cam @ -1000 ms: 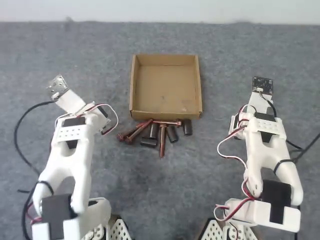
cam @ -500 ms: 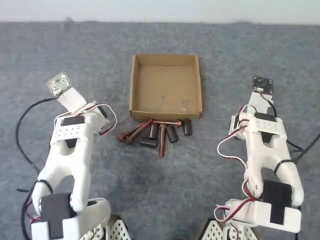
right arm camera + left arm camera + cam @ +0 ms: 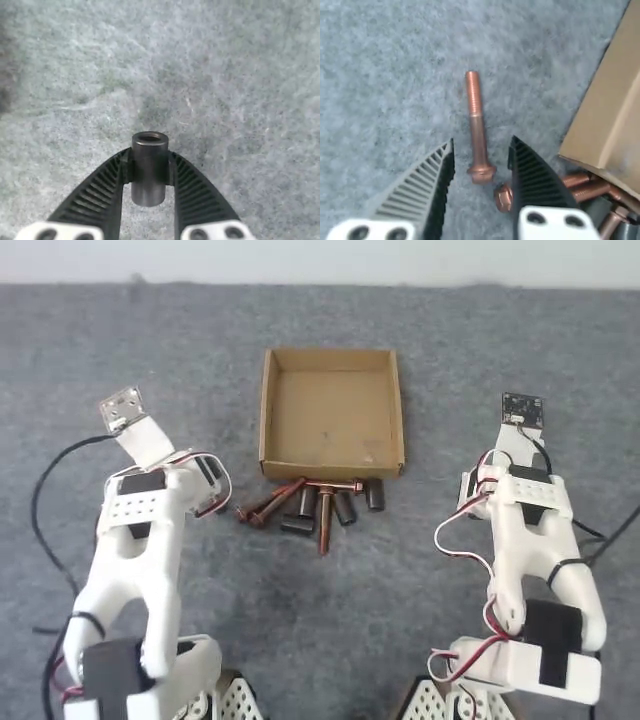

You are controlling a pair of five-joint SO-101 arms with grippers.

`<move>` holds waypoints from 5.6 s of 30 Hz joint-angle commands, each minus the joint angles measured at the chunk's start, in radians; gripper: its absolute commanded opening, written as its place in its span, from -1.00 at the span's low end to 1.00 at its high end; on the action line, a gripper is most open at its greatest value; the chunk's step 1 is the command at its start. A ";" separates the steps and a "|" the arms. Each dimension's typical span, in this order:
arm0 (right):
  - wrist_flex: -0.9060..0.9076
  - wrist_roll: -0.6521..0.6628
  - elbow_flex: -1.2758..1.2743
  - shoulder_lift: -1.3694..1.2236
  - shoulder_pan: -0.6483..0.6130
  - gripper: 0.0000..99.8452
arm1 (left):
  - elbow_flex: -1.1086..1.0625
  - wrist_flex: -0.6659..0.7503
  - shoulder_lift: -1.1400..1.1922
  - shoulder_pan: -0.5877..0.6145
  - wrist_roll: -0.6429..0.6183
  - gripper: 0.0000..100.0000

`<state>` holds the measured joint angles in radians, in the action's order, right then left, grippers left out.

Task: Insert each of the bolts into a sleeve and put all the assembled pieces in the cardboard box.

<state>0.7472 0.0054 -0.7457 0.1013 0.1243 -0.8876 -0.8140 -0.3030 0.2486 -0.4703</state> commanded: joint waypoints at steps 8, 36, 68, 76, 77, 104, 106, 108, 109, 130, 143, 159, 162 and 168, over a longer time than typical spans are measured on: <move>-0.012 0.015 0.029 0.004 0.008 -0.99 | 0.067 -0.080 -0.048 -0.009 0.339 -0.98; -0.013 0.017 0.021 0.004 0.008 -0.99 | 0.354 -0.316 0.367 -0.132 0.578 -0.98; -0.016 0.017 0.020 0.004 0.008 -0.99 | 0.473 -0.370 0.537 -0.129 0.572 -0.98; -0.016 0.017 0.020 0.004 0.008 -0.99 | 0.495 -0.261 0.532 -0.276 0.572 -0.98; -0.016 0.017 0.020 0.004 0.008 -0.99 | 0.513 -0.256 0.542 -0.282 0.572 -0.98; -0.041 0.017 0.020 0.002 0.008 -0.99 | 0.668 -0.173 0.508 -0.222 0.741 -0.97; -0.041 0.017 0.020 0.002 0.008 -0.99 | 0.673 -0.173 0.505 -0.216 0.761 -0.90; -0.041 0.017 0.020 0.002 0.008 -0.99 | 0.674 -0.172 0.506 -0.216 0.801 -0.78; -0.041 0.017 0.020 0.002 0.008 -0.99 | 0.674 -0.172 0.506 -0.216 0.824 -0.73; -0.028 0.017 0.071 -0.061 0.008 -0.99 | 1.199 -0.410 0.947 -0.152 1.074 -0.78; -0.025 0.017 0.074 -0.067 0.008 -0.99 | 1.590 -0.638 1.215 -0.201 1.039 -0.98; -0.030 0.017 0.074 -0.067 0.008 -0.99 | 1.788 -0.796 1.306 -0.106 0.535 -0.98; -0.033 0.017 0.074 -0.067 0.008 -0.99 | 1.791 -0.798 1.303 -0.091 0.511 -0.98; -0.033 0.017 0.075 -0.067 0.008 -0.99 | 1.675 -0.767 1.197 -0.072 0.497 -0.98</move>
<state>0.7196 0.0084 -0.7350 0.0276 0.1243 0.8355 -1.5980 1.0042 0.1657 0.0391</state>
